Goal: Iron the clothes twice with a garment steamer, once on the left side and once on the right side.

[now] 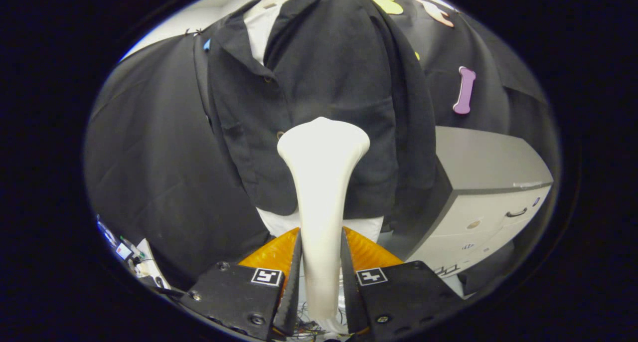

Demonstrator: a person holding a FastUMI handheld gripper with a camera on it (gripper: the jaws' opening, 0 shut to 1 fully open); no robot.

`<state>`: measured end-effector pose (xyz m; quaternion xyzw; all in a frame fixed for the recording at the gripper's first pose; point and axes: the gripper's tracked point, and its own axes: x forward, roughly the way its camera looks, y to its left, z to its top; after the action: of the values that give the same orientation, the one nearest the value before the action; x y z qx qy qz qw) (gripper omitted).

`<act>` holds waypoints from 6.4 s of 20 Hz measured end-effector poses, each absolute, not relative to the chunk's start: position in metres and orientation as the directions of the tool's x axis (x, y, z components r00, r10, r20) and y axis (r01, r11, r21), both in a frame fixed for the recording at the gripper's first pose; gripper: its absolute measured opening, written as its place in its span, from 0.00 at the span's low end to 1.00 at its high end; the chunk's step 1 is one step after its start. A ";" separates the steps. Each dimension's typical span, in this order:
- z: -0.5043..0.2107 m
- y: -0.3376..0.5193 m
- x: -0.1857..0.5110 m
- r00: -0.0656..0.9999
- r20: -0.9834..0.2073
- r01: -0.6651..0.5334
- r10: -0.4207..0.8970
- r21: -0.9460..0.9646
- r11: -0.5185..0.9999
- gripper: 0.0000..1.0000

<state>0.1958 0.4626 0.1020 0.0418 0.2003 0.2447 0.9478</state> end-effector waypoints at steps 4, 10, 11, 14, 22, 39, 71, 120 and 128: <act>0.156 0.473 0.175 0.818 -0.280 -0.476 0.502 0.160 0.865 0.41; 0.243 0.510 0.143 0.809 -0.133 -0.560 0.573 0.124 0.819 0.41; 0.258 0.519 0.138 0.803 -0.106 -0.575 0.586 0.117 0.810 0.41; 0.294 0.544 0.130 0.786 -0.041 -0.613 0.617 0.083 0.786 0.41; 0.350 0.622 0.135 0.737 0.024 -0.676 0.676 0.047 0.735 0.41; 0.322 0.658 0.185 0.734 -0.074 -0.675 0.675 0.021 0.737 0.41; 0.138 0.603 0.184 0.699 -0.370 -0.631 0.612 0.083 0.771 0.41; 0.037 0.281 0.136 0.827 -0.439 -0.313 0.350 0.157 0.937 0.41; 0.002 0.131 0.075 0.855 -0.450 -0.211 0.259 0.154 0.965 0.41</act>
<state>0.0746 0.1308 0.0018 0.0494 0.2401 0.1222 0.9617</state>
